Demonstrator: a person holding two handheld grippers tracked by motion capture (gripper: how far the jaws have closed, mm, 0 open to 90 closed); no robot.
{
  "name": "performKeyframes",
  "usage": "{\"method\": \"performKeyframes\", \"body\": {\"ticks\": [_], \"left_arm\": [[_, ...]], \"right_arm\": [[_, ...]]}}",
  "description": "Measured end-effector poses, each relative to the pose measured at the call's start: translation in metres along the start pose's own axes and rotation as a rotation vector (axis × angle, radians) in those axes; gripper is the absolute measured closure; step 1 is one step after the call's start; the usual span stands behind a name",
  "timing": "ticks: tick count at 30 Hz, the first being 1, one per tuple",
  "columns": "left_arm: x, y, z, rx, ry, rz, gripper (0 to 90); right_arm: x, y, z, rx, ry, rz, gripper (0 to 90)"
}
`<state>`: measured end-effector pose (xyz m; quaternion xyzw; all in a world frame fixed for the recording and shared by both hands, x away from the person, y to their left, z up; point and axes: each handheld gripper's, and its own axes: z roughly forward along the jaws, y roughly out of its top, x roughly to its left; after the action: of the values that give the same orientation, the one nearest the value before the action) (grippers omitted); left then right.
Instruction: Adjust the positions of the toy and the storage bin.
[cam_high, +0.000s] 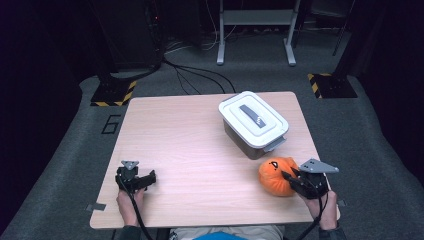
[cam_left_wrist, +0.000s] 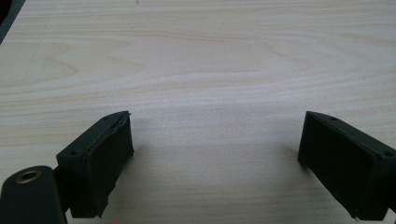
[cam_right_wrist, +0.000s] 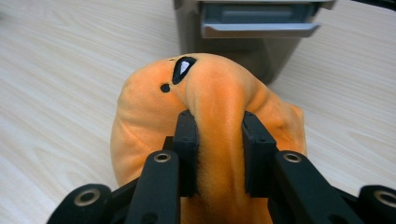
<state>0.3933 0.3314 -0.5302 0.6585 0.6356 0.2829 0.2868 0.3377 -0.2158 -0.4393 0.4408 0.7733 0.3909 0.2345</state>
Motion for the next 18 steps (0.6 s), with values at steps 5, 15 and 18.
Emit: {"method": "performKeyframes", "body": {"ticks": [5, 15, 18], "left_arm": [[0.0, 0.0, 0.0, 0.0, 0.0, -0.001, 9.9], [0.0, 0.0, 0.0, 0.001, 0.0, 0.0, 9.9], [0.0, 0.0, 0.0, 0.001, -0.001, -0.001, 9.9]], "right_arm": [[-0.012, -0.001, -0.004, -0.01, -0.051, 0.021, 71.3], [-0.031, 0.001, -0.002, -0.019, -0.131, 0.059, 71.2], [-0.036, 0.003, 0.001, -0.023, -0.153, 0.065, 71.2]]}}
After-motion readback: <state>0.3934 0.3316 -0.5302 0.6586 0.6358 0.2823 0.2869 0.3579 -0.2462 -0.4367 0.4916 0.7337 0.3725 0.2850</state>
